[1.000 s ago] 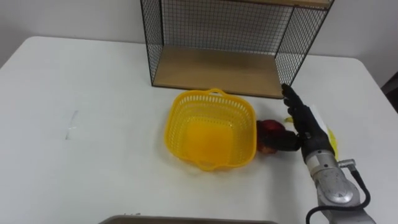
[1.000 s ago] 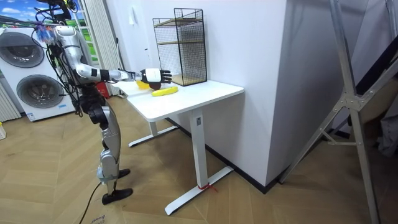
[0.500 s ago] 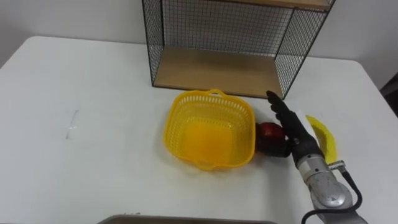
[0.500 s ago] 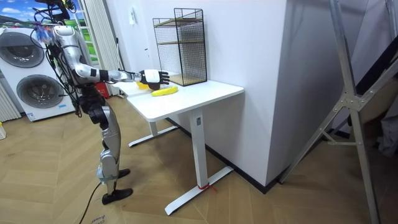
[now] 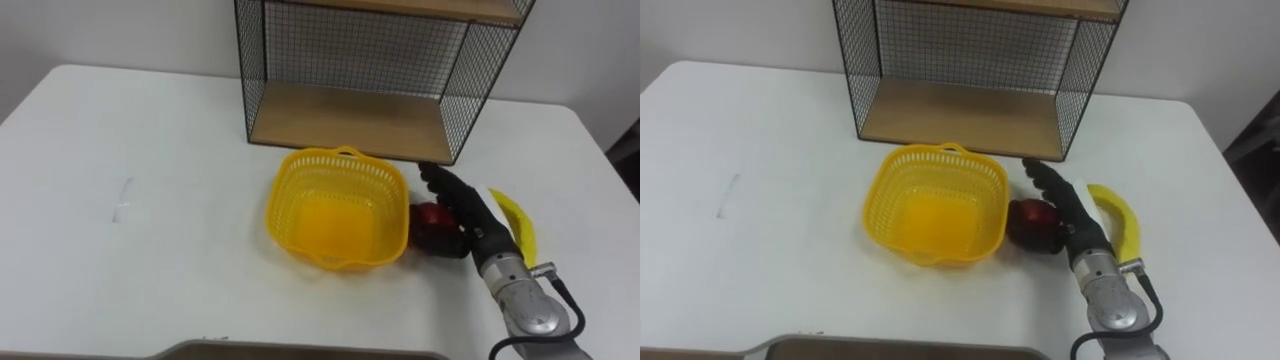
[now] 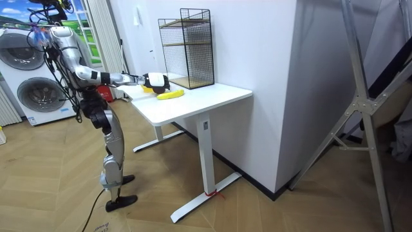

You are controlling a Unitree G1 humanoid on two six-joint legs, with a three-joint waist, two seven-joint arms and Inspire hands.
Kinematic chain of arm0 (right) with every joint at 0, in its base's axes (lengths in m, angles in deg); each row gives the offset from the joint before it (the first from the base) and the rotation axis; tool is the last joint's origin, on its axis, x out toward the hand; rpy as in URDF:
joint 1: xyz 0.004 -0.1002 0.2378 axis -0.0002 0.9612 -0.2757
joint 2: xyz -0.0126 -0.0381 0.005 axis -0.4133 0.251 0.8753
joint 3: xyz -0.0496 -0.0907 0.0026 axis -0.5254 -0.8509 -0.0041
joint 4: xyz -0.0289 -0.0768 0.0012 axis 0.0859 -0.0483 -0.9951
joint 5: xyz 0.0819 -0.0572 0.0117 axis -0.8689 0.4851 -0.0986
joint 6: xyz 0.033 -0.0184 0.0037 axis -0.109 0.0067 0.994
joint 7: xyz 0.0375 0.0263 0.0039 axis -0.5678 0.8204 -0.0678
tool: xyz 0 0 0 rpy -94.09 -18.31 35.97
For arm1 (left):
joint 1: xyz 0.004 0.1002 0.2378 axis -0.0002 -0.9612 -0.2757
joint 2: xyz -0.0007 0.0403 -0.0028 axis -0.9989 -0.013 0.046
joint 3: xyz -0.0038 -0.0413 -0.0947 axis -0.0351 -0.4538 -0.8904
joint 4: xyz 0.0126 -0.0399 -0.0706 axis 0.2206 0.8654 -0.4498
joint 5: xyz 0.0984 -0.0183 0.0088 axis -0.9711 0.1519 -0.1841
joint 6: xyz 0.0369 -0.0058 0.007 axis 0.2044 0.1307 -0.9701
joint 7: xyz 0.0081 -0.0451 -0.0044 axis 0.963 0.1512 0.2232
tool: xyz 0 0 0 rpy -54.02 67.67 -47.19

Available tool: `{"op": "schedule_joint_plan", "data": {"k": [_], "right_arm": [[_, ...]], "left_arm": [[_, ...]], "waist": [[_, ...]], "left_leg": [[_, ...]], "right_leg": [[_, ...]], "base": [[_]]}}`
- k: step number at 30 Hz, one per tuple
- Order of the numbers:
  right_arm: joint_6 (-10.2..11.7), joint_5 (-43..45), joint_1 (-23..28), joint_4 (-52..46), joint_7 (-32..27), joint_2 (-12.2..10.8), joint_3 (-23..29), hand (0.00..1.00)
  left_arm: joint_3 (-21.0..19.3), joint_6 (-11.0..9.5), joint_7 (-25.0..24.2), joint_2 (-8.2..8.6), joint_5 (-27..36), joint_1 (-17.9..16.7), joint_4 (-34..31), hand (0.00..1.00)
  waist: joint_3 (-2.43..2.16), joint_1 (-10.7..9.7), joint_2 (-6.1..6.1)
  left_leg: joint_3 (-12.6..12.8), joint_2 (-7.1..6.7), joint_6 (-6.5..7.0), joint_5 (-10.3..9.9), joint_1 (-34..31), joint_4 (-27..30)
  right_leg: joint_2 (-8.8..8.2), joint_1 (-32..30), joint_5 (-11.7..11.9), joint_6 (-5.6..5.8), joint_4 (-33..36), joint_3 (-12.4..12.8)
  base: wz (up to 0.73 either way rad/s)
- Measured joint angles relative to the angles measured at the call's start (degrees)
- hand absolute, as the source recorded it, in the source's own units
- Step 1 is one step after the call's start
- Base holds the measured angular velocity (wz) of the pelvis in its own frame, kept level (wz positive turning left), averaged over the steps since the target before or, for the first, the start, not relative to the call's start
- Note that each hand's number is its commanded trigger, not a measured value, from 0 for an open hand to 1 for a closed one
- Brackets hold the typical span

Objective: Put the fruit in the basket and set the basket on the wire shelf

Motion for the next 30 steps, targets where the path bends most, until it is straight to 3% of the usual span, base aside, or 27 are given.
{"op": "schedule_joint_plan", "data": {"k": [15, 30], "right_arm": [[-0.4, -0.3, -0.7, 3.4, 1.8, -0.3, 1.0, 1.00], [-0.4, -1.5, -0.8, 3.8, 1.7, -0.3, 2.0, 1.00]], "left_arm": [[0.0, 0.8, -0.1, -0.04, -0.7, 0.3, -0.5, 0.00], [-0.1, 0.5, -0.1, -0.03, -0.6, 0.3, -0.5, 0.00]], "waist": [[-0.11, 0.0, -0.91], [-0.07, 0.0, -0.49]], "left_leg": [[-0.5, -0.17, 0.02, 0.0, 0.2, 0.5], [-1.2, -0.20, -0.01, -0.1, 0.3, 0.7]], "right_leg": [[0.07, 0.7, 0.2, 0.01, -1.0, 0.0], [0.10, 1.0, 0.2, 0.01, -1.0, -0.2]], "base": [[0.00], [0.01]]}}
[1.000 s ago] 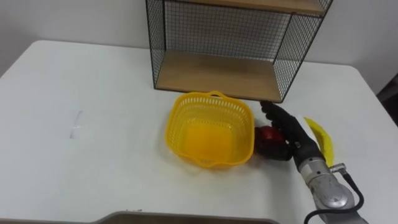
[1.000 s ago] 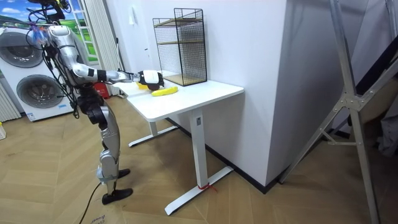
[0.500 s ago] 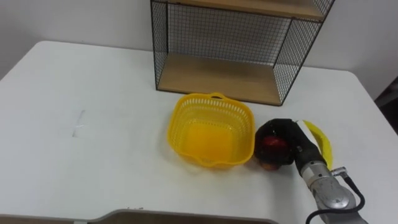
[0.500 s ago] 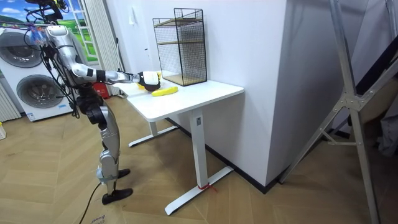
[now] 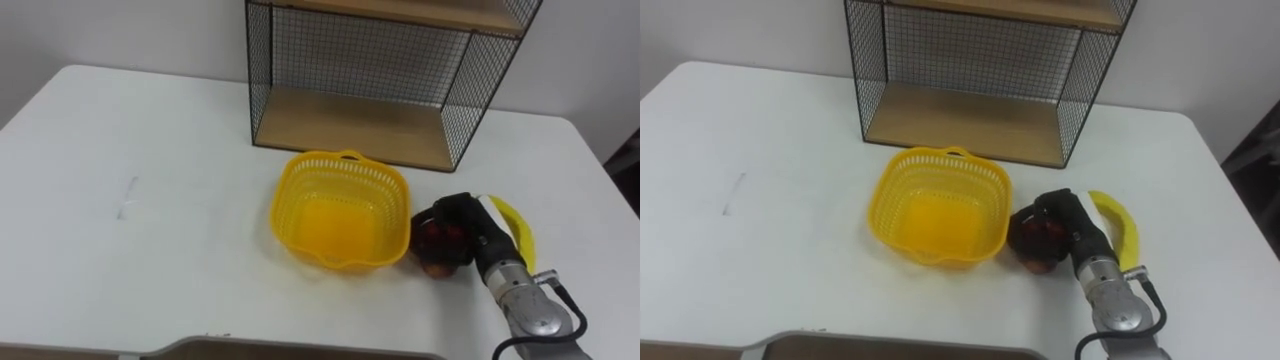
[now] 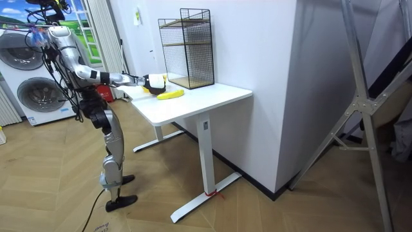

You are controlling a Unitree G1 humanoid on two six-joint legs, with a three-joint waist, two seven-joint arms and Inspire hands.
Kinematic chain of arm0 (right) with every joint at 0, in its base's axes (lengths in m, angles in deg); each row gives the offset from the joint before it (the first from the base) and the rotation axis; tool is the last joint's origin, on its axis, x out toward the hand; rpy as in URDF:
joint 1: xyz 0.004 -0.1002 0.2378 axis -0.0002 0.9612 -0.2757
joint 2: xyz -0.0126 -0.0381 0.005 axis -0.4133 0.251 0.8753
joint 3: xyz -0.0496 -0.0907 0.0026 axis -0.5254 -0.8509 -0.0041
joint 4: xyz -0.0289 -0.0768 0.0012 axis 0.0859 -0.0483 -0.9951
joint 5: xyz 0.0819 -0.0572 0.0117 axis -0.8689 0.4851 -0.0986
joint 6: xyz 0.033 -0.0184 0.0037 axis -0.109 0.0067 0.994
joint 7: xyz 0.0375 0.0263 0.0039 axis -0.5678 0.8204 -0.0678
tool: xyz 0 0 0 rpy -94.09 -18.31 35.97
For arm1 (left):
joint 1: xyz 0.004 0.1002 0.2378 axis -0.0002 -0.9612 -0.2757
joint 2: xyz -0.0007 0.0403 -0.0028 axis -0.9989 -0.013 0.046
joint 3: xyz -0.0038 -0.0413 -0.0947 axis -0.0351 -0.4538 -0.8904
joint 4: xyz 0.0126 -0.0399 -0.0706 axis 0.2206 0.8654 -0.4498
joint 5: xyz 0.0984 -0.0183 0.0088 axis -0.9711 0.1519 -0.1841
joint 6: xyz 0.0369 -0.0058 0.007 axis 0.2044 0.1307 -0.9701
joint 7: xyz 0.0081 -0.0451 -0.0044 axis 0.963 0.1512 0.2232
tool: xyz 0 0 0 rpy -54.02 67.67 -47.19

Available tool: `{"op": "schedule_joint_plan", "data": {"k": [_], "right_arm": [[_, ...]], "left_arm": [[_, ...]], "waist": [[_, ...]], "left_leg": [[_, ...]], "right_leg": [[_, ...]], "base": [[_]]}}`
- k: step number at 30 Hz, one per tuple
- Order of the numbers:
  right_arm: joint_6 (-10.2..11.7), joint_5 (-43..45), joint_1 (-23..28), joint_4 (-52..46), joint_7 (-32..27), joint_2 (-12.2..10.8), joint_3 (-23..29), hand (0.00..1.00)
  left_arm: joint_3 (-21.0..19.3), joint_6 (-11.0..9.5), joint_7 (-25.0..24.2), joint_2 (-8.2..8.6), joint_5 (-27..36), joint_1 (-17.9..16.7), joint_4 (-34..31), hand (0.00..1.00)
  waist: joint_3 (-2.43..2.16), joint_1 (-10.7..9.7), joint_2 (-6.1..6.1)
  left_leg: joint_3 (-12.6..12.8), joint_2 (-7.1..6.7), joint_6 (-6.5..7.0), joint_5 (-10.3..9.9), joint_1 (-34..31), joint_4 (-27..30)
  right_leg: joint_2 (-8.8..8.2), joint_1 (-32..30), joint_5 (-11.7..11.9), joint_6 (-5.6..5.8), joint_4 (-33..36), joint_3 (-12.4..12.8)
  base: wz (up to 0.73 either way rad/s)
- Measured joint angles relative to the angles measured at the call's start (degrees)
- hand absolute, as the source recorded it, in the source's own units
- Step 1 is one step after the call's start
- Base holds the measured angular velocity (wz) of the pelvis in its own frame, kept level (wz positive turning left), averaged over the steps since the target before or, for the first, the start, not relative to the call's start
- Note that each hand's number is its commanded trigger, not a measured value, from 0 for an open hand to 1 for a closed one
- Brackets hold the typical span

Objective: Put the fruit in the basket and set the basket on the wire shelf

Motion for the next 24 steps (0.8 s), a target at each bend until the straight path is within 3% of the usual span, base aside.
{"op": "schedule_joint_plan", "data": {"k": [8, 15, 17, 24], "right_arm": [[-0.2, -6.4, -0.1, -0.5, -0.7, -1.3, 3.3, 1.00], [-3.9, -7.5, 0.0, -3.9, -3.1, -0.2, 7.0, 1.00], [-5.1, -8.5, 0.3, -7.0, -4.7, -0.1, 8.6, 1.00], [-5.0, -10.0, 0.2, -19.5, -9.4, 0.2, 12.2, 1.00]], "left_arm": [[0.0, -1.4, 0.0, 0.09, 0.0, -0.4, 0.0, 0.00], [-0.2, -1.4, -1.1, 0.52, 0.0, -1.7, 0.0, 0.00], [-0.7, -1.4, -1.2, 0.61, 0.0, -1.9, 0.0, 0.00], [-1.3, -2.2, -1.2, 0.60, -0.2, -1.9, 0.2, 0.00]], "waist": [[0.23, -0.9, 0.72], [0.35, -1.8, 1.26], [0.40, -2.2, 1.43], [0.38, -4.3, 1.53]], "left_leg": [[0.8, 0.07, 0.02, 0.0, -0.5, -0.2], [2.4, 0.26, 0.09, 0.1, -0.4, -1.3], [2.8, 0.33, 0.09, 0.1, -0.5, -1.5], [2.8, 0.34, 0.10, 0.2, 0.0, -2.2]], "right_leg": [[0.01, -0.5, 0.0, 0.00, 0.0, 0.3], [0.04, -1.6, 0.0, 0.02, 0.2, 1.9], [0.02, -2.0, 0.0, 0.03, 0.2, 2.1], [-0.03, -2.0, 0.0, 0.03, 0.2, 1.8]], "base": [[-0.02], [-0.13], [-0.09], [0.00]]}}
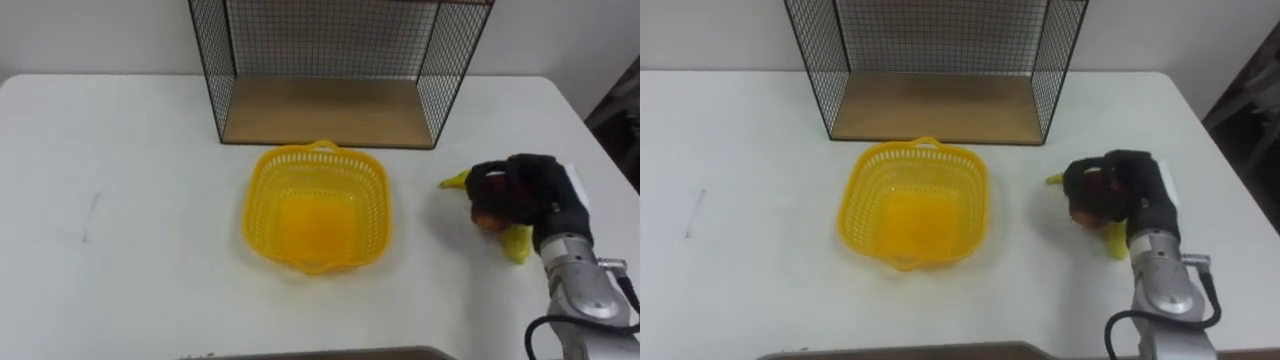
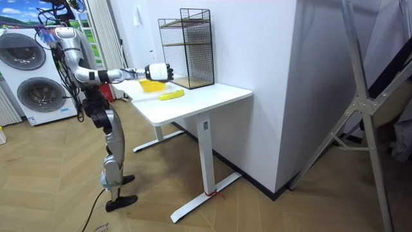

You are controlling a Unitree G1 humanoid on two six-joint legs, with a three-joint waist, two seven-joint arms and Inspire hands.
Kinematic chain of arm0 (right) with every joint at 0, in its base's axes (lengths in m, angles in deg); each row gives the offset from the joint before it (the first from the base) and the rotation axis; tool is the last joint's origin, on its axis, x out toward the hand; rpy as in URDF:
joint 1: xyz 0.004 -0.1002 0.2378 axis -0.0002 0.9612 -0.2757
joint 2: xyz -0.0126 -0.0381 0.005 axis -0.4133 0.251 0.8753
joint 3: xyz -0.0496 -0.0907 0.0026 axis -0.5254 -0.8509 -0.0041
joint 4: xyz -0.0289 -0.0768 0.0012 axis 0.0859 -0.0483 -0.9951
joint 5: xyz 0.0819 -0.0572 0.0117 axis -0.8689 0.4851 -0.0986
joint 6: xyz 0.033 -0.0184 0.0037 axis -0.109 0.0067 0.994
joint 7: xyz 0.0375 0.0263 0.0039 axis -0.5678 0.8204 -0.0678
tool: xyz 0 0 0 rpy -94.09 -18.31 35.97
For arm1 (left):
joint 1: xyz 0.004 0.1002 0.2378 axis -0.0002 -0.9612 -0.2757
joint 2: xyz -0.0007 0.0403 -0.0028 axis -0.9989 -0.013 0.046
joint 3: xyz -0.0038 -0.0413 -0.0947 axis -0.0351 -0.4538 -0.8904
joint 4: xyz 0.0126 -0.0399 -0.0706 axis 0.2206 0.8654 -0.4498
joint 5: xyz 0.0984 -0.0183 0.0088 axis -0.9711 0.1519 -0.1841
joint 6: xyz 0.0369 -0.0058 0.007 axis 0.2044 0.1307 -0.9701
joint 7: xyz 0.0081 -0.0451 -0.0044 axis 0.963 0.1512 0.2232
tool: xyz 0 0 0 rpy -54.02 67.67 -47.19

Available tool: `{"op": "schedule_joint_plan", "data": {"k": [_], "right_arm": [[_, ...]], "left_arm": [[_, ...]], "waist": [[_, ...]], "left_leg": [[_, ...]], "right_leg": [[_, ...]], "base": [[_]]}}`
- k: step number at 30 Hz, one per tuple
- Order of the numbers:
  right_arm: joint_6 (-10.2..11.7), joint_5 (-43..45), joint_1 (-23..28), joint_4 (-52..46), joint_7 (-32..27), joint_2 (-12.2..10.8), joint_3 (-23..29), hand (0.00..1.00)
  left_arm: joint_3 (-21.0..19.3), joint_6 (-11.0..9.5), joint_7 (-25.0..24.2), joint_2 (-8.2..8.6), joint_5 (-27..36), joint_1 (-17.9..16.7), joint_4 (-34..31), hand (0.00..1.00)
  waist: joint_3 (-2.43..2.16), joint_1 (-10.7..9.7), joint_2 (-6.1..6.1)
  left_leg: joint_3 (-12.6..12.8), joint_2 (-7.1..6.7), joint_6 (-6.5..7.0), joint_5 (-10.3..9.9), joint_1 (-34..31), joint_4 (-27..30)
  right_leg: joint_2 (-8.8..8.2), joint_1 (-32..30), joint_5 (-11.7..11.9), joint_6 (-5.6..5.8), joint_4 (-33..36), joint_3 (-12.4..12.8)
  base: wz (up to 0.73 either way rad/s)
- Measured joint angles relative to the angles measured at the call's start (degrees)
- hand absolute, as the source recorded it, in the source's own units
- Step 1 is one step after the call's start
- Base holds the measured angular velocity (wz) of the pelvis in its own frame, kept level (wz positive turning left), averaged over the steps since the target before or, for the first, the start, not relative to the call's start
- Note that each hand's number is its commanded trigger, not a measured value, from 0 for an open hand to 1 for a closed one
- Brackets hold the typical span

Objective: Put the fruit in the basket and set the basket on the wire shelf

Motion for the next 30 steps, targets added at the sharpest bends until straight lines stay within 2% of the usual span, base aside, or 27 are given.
{"op": "schedule_joint_plan", "data": {"k": [6, 13, 20, 23, 27, 30], "right_arm": [[0.0, 1.1, -0.2, -5.5, -2.3, 0.1, 0.3, 1.00], [-0.1, 2.1, -3.1, -10.0, 0.2, 0.1, -1.1, 1.00], [-1.3, 5.1, -3.8, -17.1, 3.3, 0.5, -7.5, 1.00], [-1.4, 7.7, -6.0, -17.8, 5.2, 0.5, -9.3, 1.00], [-1.4, 10.9, -6.5, -17.8, 6.8, 0.7, -11.8, 1.00], [-1.4, 11.8, -6.5, -17.8, 8.5, 0.6, -14.2, 1.00]], "left_arm": [[0.0, -0.3, 0.0, -0.11, 0.0, 0.2, 1.7, 0.00], [0.2, -0.7, -0.2, -0.01, 0.1, 0.6, 1.3, 0.00], [1.3, -0.6, -0.3, 0.07, 0.1, 2.1, 1.1, 0.00], [1.4, -0.8, -0.3, -0.07, 0.1, 2.6, 1.8, 0.00], [2.5, -0.9, -0.3, -0.37, 0.1, 3.7, 2.7, 0.00], [3.3, -1.0, -0.3, -0.39, 0.1, 4.3, 2.9, 0.00]], "waist": [[0.04, -0.2, -0.58], [0.18, 1.1, 0.25], [-0.06, 3.1, -0.28], [0.00, 3.7, -0.54], [0.02, 4.7, -1.17], [0.23, 5.4, -1.59]], "left_leg": [[0.4, 0.00, 0.01, 0.0, 1.0, -0.2], [1.6, 0.38, -0.02, 0.0, 0.3, -0.5], [1.5, 0.56, -0.21, 0.3, -0.4, -0.5], [1.1, 0.48, -0.20, 0.3, -0.5, -0.2], [0.7, 0.45, -0.20, 0.3, -0.6, -0.1], [0.5, 0.41, -0.20, 0.3, -0.9, -0.2]], "right_leg": [[-0.06, 0.5, 0.0, 0.02, 0.0, 0.3], [0.14, -0.8, 0.0, 0.01, 1.0, 1.4], [0.38, -1.5, 0.2, -0.22, 1.0, 1.4], [0.37, -1.4, 0.2, -0.22, 1.0, 1.2], [0.35, -1.4, 0.2, -0.22, 0.9, 0.8], [0.34, -1.6, 0.2, -0.21, 0.9, 0.6]], "base": [[-0.03], [-0.09], [0.00], [0.05], [0.05], [0.01]]}}
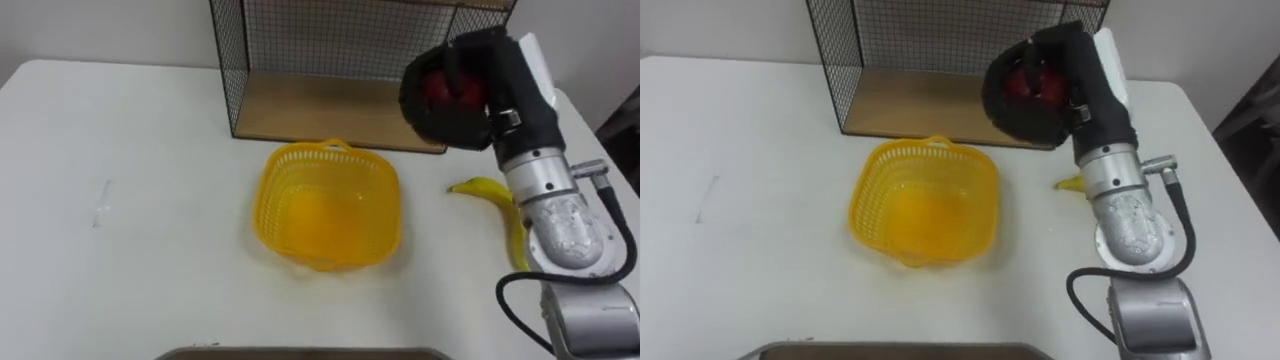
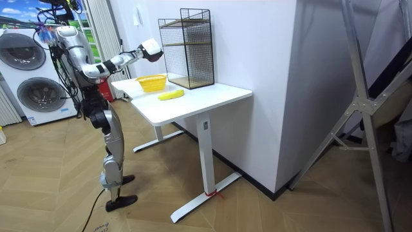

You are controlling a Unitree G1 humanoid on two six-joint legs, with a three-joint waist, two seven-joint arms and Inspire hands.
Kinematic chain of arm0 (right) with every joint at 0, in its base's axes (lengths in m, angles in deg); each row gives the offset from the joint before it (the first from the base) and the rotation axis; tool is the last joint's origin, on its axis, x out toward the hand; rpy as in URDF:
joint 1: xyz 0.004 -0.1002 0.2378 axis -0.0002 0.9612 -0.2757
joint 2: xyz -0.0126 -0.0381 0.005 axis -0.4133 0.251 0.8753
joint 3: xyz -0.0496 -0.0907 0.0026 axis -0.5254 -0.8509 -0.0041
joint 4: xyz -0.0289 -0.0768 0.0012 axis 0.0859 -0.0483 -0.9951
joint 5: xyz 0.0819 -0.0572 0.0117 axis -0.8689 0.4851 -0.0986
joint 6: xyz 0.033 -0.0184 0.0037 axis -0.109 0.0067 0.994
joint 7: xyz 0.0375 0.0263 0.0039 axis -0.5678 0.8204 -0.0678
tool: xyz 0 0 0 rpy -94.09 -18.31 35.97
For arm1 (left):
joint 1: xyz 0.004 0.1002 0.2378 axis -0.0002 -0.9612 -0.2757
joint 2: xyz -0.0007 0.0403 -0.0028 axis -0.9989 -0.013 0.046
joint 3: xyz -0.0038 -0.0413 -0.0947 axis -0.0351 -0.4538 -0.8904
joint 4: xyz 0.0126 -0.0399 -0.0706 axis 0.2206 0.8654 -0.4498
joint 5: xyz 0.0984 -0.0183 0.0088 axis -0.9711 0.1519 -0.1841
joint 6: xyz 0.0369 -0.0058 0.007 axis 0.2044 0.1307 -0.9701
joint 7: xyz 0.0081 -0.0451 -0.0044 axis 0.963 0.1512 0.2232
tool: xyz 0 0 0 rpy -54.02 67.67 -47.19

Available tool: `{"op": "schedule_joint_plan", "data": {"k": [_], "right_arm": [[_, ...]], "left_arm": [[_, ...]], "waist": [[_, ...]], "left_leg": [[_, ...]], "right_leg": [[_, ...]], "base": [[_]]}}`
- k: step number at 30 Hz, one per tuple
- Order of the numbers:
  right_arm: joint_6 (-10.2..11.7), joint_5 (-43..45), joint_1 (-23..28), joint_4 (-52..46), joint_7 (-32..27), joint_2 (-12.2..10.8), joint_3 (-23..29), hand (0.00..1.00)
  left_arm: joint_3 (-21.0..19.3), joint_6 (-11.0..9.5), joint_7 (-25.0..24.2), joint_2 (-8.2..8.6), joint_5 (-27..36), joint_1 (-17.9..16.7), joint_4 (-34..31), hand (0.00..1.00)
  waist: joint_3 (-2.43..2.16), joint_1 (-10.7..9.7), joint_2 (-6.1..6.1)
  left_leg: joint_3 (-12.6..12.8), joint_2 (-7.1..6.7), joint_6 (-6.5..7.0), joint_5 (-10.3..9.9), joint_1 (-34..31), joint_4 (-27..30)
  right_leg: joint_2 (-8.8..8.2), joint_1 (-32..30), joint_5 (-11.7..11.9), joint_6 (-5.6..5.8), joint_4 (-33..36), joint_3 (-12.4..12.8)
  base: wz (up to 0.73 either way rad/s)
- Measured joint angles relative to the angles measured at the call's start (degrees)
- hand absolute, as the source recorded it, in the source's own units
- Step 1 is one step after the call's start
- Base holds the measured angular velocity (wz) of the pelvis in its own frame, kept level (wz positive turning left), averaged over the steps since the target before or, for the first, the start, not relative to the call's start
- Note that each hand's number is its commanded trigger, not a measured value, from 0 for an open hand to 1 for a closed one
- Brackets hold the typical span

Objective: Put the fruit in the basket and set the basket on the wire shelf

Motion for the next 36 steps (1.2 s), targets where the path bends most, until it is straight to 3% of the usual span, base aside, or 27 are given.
{"op": "schedule_joint_plan", "data": {"k": [3, 6, 7, 8, 9, 18, 36], "right_arm": [[-0.3, 2.8, 0.0, 0.0, 1.6, -0.1, -2.4, 1.00], [-2.1, 4.0, -0.2, 0.0, 3.4, 0.0, -4.2, 1.00], [-2.5, 4.0, -0.2, 0.0, 4.2, 0.0, -4.6, 0.84], [-3.0, 3.9, -0.3, 0.0, 4.6, -0.1, -5.0, 0.27], [-3.3, 3.9, -0.4, 0.0, 4.9, 0.0, -5.3, 0.00], [-4.4, 3.8, -0.7, 0.3, 6.2, -0.2, -8.9, 0.00], [-4.9, 2.9, -0.7, 3.8, 6.2, -0.4, -8.8, 0.00]], "left_arm": [[1.6, 0.0, 0.0, -0.19, 0.0, 0.7, 0.6, 0.00], [1.7, 0.3, 0.0, -0.24, 0.1, 1.8, 1.4, 0.00], [1.7, 0.4, 0.0, -0.23, 0.2, 2.1, 1.4, 0.00], [1.8, 0.6, 0.0, -0.23, 0.2, 2.6, 1.4, 0.00], [1.9, 0.7, 0.0, -0.24, 0.4, 2.7, 1.4, 0.00], [1.9, 0.9, 0.0, -0.23, 1.1, 3.8, 1.4, 0.00], [3.7, 1.0, 0.0, -0.46, 1.1, 3.9, 1.3, 0.00]], "waist": [[0.08, 0.6, -0.29], [0.21, 1.5, -0.69], [0.26, 2.0, -0.76], [0.33, 2.2, -0.67], [0.33, 2.3, -0.66], [0.75, 2.8, 0.02], [0.30, 2.8, 0.69]], "left_leg": [[-0.3, -0.02, 0.00, 0.0, -0.4, 0.0], [-0.3, 0.00, -0.02, 0.0, -0.6, 0.1], [-0.3, -0.01, -0.01, 0.0, -0.6, 0.1], [-0.3, -0.03, -0.01, 0.0, -0.6, 0.1], [-0.3, -0.04, -0.01, 0.0, -0.6, 0.1], [-0.3, -0.06, -0.01, 0.0, -0.6, 0.2], [-0.3, -0.06, -0.01, 0.0, -0.6, 0.2]], "right_leg": [[0.00, -0.1, 0.0, 0.00, 0.0, -0.5], [0.00, -0.2, 0.0, 0.00, 0.0, -0.5], [-0.02, -0.3, 0.0, 0.00, 0.0, -0.5], [-0.04, -0.3, 0.0, 0.02, 0.0, -0.5], [-0.05, -0.2, 0.0, 0.03, 0.0, -0.5], [-0.09, -0.2, 0.0, 0.04, 0.0, -0.5], [-0.08, 0.1, 0.0, 0.04, 0.0, -0.6]], "base": [[0.07], [0.02], [0.00], [0.00], [0.00], [0.00], [0.00]]}}
